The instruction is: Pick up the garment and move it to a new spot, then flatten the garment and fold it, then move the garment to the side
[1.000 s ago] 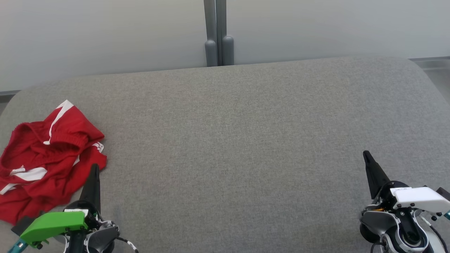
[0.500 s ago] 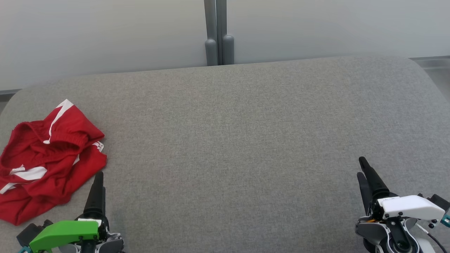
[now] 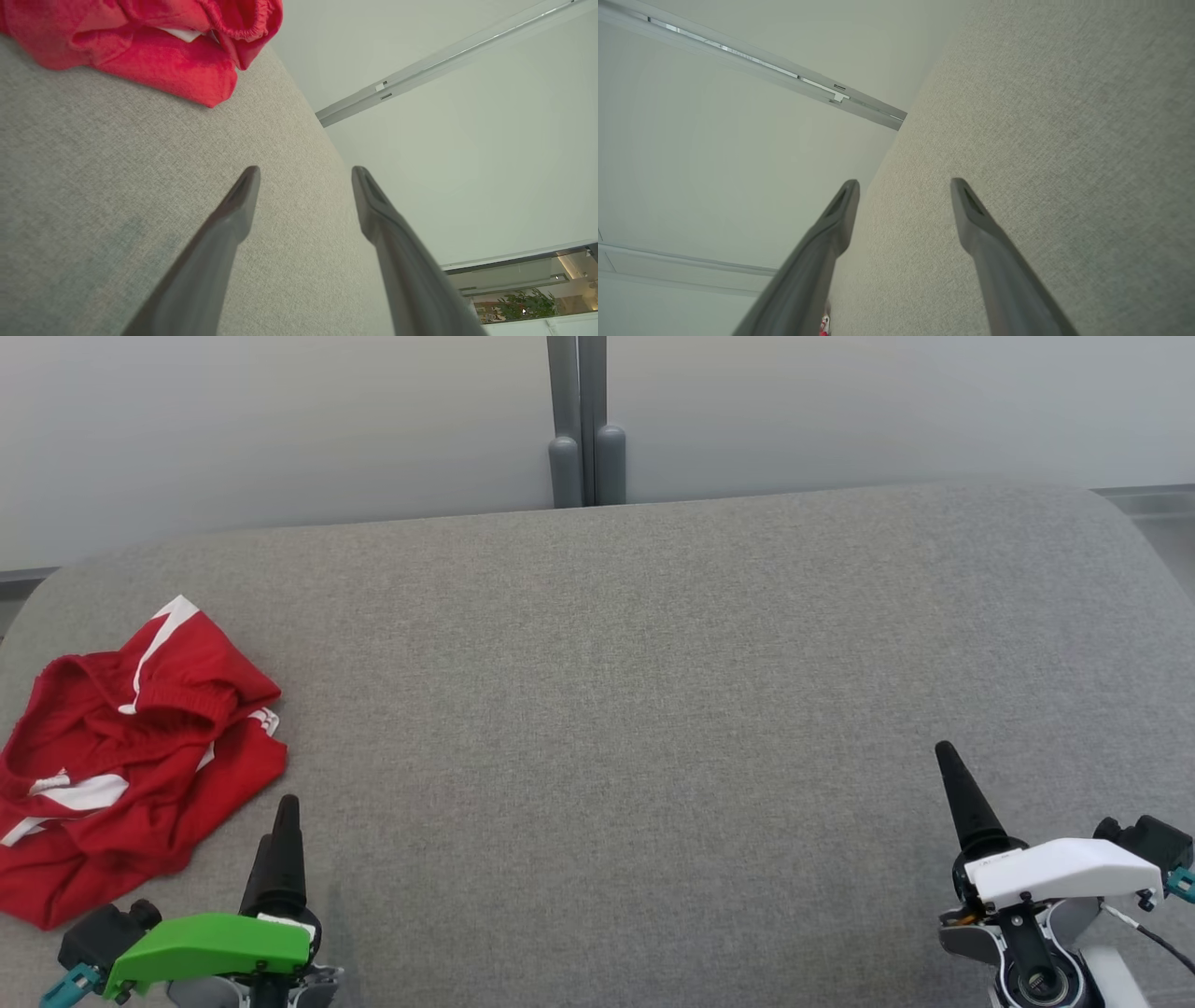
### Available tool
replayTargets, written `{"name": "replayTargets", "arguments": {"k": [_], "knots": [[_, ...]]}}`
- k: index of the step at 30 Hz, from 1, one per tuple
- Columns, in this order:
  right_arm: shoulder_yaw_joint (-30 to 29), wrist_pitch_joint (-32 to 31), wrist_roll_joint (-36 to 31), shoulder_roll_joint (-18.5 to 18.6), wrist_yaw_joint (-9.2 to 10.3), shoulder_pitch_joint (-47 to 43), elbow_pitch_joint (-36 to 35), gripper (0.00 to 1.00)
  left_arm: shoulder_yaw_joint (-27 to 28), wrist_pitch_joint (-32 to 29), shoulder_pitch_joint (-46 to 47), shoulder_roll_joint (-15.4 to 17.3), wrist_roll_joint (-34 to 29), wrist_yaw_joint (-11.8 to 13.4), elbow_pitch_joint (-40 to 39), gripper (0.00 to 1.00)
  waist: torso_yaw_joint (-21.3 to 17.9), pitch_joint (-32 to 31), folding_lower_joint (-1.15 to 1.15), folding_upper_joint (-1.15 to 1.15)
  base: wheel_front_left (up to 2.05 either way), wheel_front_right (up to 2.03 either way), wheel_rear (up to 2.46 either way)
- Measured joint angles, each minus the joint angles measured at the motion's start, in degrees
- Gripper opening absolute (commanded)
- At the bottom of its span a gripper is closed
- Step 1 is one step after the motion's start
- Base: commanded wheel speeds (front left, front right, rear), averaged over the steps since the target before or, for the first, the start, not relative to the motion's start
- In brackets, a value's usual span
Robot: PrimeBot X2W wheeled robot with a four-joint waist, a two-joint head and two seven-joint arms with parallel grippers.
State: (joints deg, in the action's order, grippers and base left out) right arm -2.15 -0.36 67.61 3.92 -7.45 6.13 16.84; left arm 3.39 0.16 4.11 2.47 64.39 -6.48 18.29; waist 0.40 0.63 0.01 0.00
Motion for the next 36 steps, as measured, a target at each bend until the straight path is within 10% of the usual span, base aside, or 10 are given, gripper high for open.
{"name": "replayTargets", "arguments": {"k": [36], "knots": [[3.6, 6.9, -27.9, 0.9, -0.01, 1.7, 2.3, 1.0, -4.2, 6.7, 1.3, 1.1, -28.8, 2.2, 1.7, 1.0, 0.1, 0.4, 0.0, 0.0, 0.0, 0.0, 0.0]]}}
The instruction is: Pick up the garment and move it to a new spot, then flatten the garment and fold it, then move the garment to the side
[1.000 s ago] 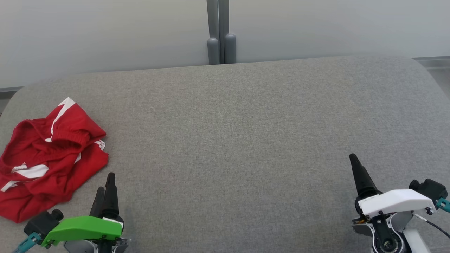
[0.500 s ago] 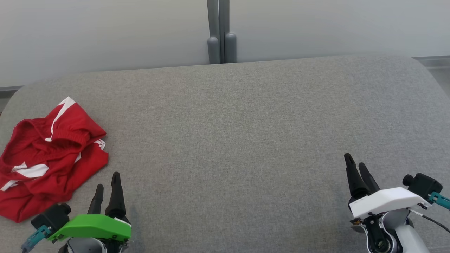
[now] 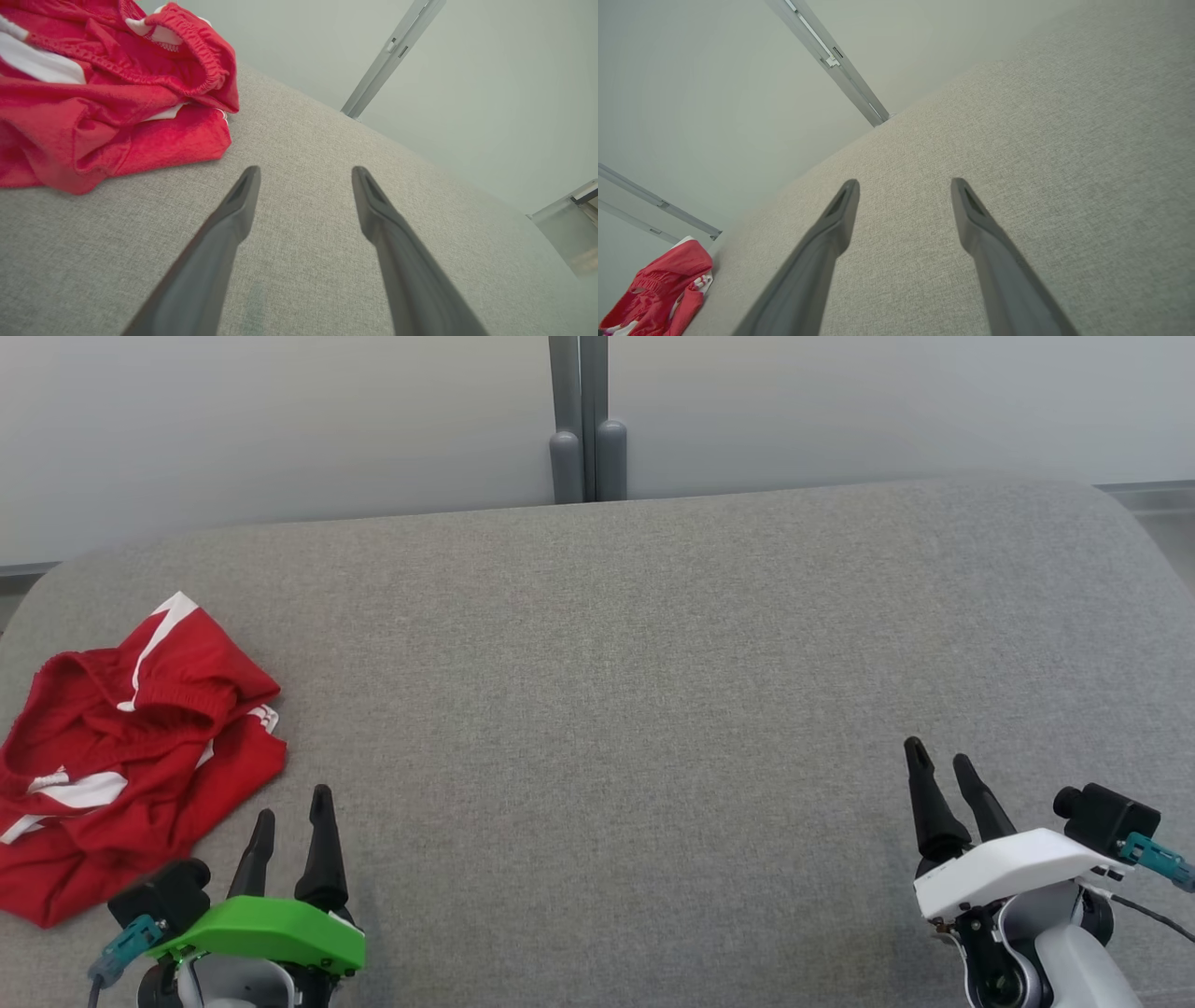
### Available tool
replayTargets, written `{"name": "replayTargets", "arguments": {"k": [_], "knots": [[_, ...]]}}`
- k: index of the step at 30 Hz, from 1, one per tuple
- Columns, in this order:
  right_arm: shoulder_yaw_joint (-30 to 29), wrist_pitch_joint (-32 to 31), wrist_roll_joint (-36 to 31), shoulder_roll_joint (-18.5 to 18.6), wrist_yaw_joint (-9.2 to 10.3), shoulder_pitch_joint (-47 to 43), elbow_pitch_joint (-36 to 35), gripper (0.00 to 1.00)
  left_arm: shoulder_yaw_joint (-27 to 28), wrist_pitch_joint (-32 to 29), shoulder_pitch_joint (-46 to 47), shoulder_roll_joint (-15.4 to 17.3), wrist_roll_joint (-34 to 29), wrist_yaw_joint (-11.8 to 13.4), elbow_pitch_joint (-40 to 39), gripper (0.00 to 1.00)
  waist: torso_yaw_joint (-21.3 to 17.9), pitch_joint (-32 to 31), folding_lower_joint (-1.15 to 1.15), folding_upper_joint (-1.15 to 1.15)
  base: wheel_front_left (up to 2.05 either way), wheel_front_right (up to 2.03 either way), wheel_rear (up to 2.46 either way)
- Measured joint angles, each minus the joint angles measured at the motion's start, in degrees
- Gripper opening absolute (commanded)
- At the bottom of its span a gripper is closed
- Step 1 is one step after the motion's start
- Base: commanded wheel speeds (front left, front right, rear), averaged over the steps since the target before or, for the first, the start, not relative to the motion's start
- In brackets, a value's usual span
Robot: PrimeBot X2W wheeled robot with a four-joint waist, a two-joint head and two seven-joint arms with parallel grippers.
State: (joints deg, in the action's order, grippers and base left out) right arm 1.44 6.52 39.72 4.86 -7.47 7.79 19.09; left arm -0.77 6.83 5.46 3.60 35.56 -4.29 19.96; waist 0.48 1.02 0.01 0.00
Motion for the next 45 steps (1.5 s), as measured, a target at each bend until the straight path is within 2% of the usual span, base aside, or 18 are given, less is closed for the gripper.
{"name": "replayTargets", "arguments": {"k": [23, 45], "knots": [[-1.7, 3.7, -13.0, -0.6, -0.01, 0.7, 0.3, 1.0, -0.4, 3.5, 0.5, -0.2, -13.8, 0.5, 0.8, 1.0, 0.1, 0.4, 0.0, 0.0, 0.0, 0.0, 0.0], [-0.3, 6.3, -24.1, -0.4, -0.01, 0.9, 0.7, 1.0, 0.1, 6.1, 0.7, -0.5, -24.7, 0.5, 1.4, 1.0, 0.1, 0.1, 0.0, 0.0, 0.0, 0.0, 0.0]]}}
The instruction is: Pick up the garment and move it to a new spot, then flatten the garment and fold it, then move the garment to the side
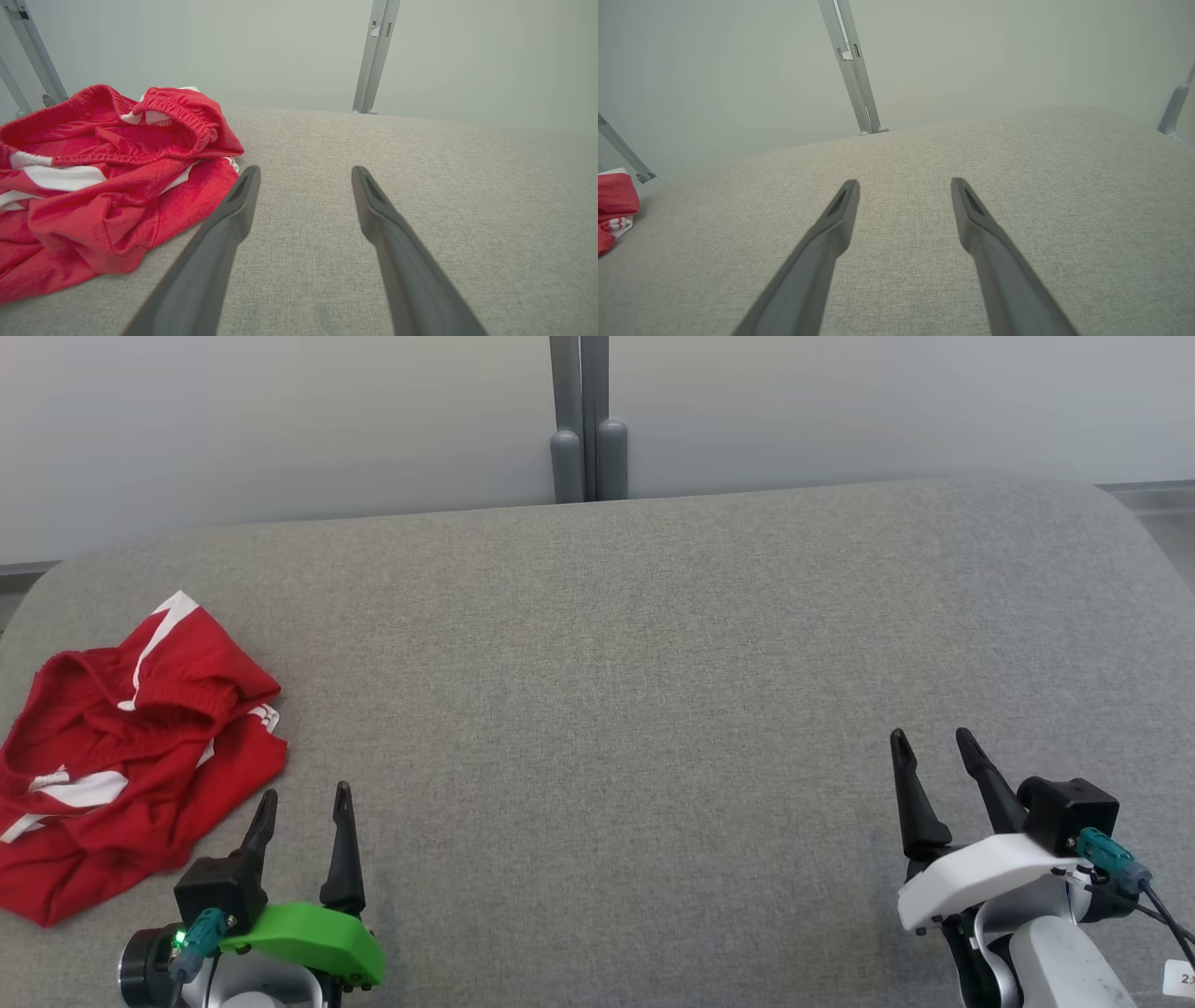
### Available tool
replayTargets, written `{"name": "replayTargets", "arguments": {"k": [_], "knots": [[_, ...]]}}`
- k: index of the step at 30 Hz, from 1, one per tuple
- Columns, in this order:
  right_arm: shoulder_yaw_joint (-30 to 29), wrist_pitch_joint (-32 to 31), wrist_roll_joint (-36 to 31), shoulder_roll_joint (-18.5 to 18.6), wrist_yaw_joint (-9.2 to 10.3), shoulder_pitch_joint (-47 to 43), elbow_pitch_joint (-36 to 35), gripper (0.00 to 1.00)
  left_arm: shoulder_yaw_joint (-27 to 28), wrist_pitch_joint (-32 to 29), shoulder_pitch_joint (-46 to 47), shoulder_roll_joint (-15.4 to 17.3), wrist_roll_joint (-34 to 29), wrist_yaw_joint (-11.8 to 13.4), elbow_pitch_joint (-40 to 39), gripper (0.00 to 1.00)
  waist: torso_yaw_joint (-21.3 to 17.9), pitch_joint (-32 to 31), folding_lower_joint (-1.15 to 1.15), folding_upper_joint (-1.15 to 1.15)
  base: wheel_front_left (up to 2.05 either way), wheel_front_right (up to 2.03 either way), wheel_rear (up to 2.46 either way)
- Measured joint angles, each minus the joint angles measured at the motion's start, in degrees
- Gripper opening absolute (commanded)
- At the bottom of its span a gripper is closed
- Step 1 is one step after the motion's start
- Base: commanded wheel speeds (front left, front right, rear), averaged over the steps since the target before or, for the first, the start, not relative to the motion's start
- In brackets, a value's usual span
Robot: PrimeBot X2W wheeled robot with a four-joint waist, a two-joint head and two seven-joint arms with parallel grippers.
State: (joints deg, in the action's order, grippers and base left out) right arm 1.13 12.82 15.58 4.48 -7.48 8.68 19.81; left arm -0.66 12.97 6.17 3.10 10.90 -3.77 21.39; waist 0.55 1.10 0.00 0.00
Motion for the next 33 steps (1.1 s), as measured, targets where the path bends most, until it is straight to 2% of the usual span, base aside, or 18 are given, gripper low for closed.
{"name": "replayTargets", "arguments": {"k": [23, 33], "knots": [[-0.3, 2.2, -9.5, 0.1, -0.01, 0.3, 0.8, 1.0, 0.5, 2.2, 0.0, -0.2, -8.2, -0.3, 0.9, 1.0, 0.3, 0.0, 0.0, 0.0, 0.0, 0.0, 0.0], [0.3, 2.2, -9.4, 0.2, -0.01, -0.6, 1.0, 1.0, 1.2, 2.2, -0.3, -0.3, -6.8, 0.2, 1.8, 1.0, 3.9, 0.1, 0.0, 0.0, 0.0, 0.0, 0.0]]}}
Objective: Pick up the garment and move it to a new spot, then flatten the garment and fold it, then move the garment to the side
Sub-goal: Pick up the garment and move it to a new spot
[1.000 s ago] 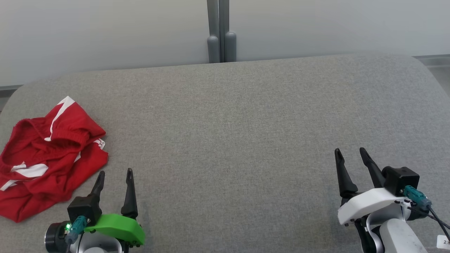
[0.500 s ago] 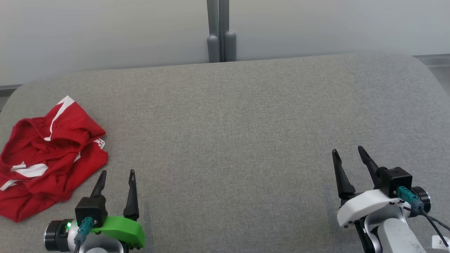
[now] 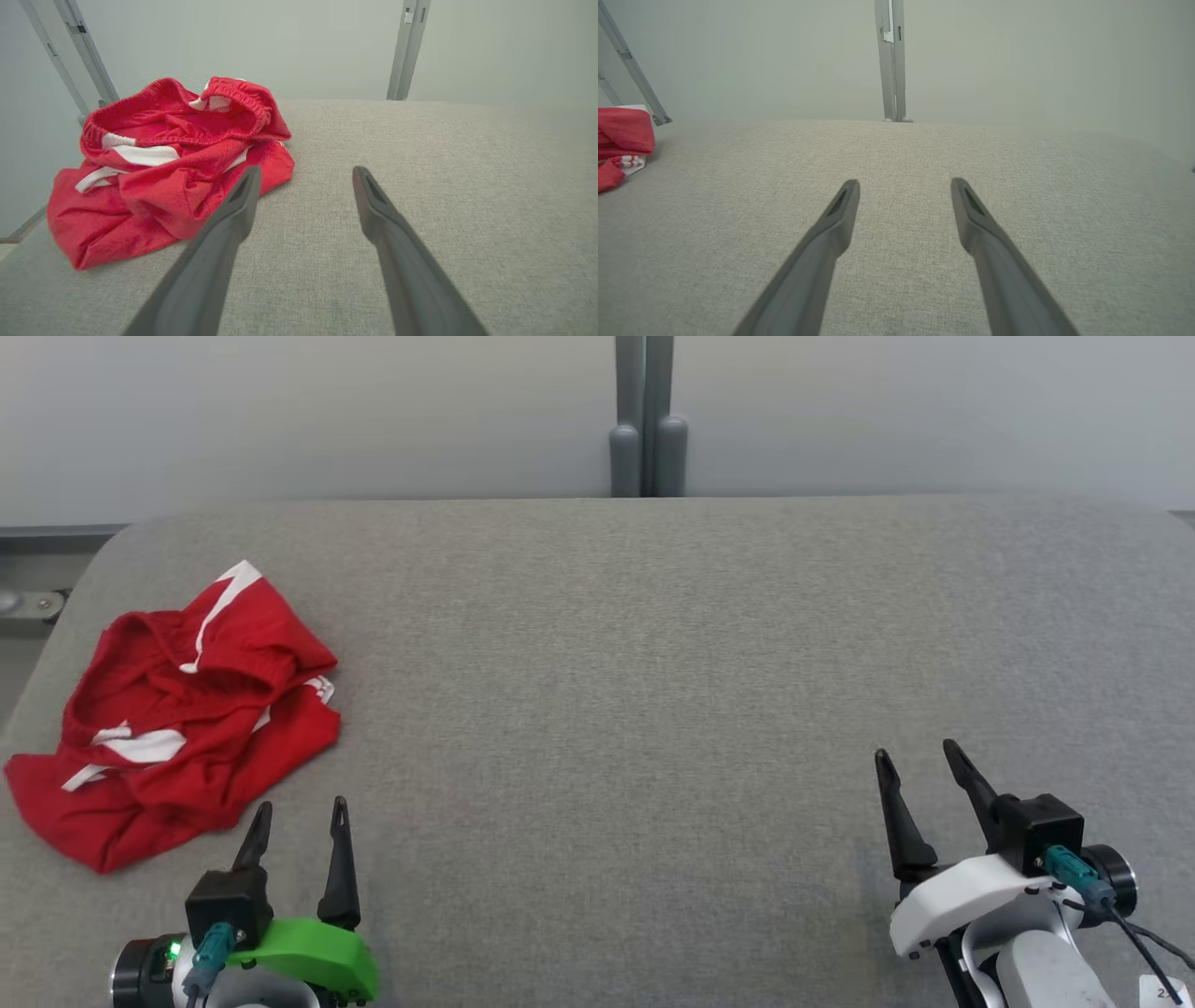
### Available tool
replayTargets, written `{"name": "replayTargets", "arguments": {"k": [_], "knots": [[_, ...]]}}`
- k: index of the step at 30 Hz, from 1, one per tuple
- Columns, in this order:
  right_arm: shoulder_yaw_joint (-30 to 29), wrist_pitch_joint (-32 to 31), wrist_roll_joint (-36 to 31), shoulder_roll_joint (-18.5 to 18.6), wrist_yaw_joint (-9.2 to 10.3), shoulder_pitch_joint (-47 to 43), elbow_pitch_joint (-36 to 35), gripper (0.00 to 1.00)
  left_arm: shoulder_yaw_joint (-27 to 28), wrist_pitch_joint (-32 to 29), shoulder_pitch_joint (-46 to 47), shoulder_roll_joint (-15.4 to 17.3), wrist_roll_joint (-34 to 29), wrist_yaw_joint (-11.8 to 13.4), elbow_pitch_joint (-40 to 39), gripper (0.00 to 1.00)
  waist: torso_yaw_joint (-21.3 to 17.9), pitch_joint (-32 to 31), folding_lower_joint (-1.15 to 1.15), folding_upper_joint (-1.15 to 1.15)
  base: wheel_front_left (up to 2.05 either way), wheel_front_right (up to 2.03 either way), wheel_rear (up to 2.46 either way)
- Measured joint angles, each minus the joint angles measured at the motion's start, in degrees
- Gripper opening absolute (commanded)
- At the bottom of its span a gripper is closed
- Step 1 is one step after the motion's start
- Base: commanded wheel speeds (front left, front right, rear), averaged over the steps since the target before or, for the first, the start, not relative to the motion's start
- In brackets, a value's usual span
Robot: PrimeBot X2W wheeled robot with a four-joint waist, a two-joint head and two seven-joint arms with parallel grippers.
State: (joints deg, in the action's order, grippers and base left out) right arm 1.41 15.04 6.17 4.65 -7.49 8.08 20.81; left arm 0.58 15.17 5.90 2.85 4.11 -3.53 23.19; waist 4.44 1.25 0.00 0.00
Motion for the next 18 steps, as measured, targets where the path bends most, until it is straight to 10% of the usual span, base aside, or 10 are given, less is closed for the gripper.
{"name": "replayTargets", "arguments": {"k": [18], "knots": [[7.6, 0.0, 1.8, 0.0, -0.02, 2.4, 2.3, 1.0, 5.4, 0.0, -3.3, 0.0, 2.9, 1.6, 0.6, 1.0, 20.4, 1.5, 0.0, 0.0, 0.0, 0.0, 0.0]]}}
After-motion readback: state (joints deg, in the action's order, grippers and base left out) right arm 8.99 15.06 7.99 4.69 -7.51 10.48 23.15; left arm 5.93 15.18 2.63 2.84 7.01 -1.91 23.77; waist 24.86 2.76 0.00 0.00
